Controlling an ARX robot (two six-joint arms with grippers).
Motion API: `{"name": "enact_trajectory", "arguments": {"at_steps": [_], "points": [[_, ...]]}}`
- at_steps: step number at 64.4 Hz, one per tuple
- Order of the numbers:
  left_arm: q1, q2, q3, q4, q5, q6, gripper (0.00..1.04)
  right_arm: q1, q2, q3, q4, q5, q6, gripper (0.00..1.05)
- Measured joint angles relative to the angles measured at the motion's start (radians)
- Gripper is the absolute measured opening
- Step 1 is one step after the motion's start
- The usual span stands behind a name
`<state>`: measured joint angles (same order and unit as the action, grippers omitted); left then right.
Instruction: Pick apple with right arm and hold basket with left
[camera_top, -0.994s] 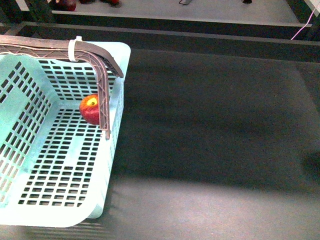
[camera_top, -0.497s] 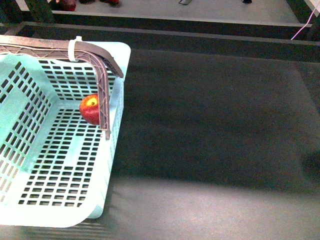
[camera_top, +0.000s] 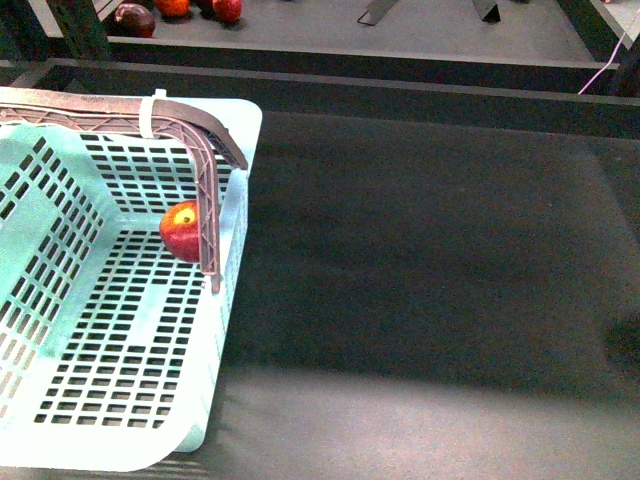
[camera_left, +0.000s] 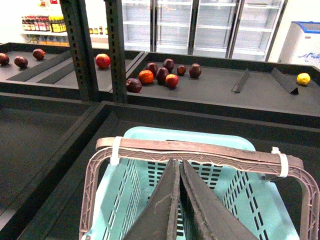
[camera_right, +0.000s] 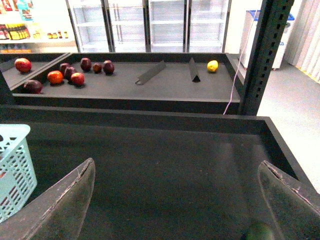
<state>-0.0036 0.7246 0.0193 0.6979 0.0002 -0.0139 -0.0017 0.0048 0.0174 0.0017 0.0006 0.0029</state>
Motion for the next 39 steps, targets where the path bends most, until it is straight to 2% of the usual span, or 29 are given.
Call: {"name": "enact_trajectory", "arguments": {"at_steps": [39], "points": [[0.0, -0.4, -0.005, -0.373, 0.0, 0.003, 0.03, 0.0, 0.0, 0.0, 0.0, 0.0, 0.0, 0.96]]}}
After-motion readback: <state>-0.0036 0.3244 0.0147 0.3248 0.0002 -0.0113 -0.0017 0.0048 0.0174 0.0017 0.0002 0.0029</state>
